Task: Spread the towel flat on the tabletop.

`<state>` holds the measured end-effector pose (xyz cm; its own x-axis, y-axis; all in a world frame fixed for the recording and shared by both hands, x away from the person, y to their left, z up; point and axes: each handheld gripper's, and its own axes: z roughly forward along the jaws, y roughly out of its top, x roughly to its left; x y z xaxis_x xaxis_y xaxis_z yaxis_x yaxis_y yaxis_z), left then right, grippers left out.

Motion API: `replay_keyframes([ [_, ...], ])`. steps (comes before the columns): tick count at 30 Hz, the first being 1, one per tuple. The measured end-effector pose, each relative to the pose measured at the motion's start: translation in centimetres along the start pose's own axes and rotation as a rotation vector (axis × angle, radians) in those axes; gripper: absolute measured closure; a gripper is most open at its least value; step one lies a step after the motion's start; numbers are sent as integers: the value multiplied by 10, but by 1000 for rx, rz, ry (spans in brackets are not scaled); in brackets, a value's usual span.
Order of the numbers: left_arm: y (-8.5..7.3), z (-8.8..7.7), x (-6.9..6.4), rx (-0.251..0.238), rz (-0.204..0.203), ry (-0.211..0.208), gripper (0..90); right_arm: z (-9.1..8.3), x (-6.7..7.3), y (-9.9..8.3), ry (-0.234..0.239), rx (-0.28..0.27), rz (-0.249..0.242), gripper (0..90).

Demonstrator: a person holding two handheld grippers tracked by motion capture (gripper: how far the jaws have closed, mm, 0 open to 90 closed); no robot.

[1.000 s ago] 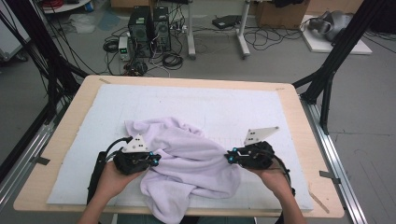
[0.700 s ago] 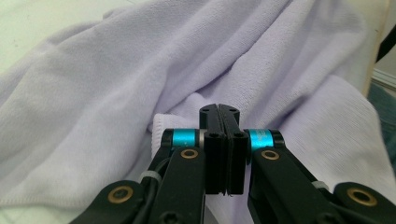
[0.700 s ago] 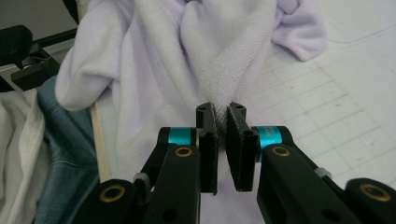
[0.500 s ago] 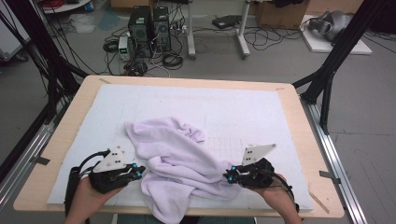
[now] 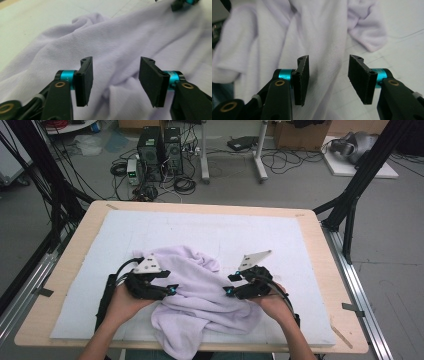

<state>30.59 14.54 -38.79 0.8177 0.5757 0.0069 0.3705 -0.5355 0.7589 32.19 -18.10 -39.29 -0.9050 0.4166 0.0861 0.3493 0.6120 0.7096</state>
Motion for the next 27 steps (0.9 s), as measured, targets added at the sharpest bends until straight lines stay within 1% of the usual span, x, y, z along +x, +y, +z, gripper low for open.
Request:
replay_keyframes([
  [1,-1,9,2,25,-1,14,408,7,-1,0,0,22,-5,524],
  [2,-2,16,6,53,-3,23,408,12,-3,-2,5,30,0,556],
  [3,-3,23,9,84,-13,16,408,16,-5,-5,20,19,8,602],
  [4,-5,29,11,110,-12,10,425,19,-6,-8,33,22,19,647],
  [6,-8,39,12,152,-15,-12,520,25,-6,-16,46,42,27,748],
  [7,-10,42,11,164,-11,-25,581,27,-4,-20,68,41,34,784],
  [8,-11,45,9,175,2,-29,648,27,-2,-24,68,35,30,802],
  [9,-11,45,7,171,16,-21,676,25,0,-26,65,25,30,818],
  [11,-10,43,3,167,48,-25,799,19,4,-30,77,7,31,831],
  [12,-9,42,1,166,49,-39,819,15,8,-32,76,5,23,833],
  [13,-9,40,-1,167,61,-52,830,11,11,-33,81,8,16,834],
  [16,-7,33,-10,141,79,-80,841,-4,25,-37,82,-4,-1,838],
  [19,-6,20,-22,110,106,-95,842,-18,39,-41,82,-27,-11,840],
  [21,-9,10,-28,78,112,-107,843,-24,49,-44,94,-42,-10,842],
  [23,-13,0,-33,64,112,-123,843,-27,59,-45,95,-34,-27,841],
  [24,-16,-4,-34,66,116,-127,843,-28,64,-46,106,-37,-33,841],
  [25,-20,-7,-35,63,107,-134,843,-28,68,-46,121,-41,-30,839],
  [26,-24,-11,-35,66,105,-135,842,-27,70,-45,140,-39,-38,822],
  [27,-27,-13,-34,74,110,-132,841,-26,71,-43,166,-31,-43,757],
])
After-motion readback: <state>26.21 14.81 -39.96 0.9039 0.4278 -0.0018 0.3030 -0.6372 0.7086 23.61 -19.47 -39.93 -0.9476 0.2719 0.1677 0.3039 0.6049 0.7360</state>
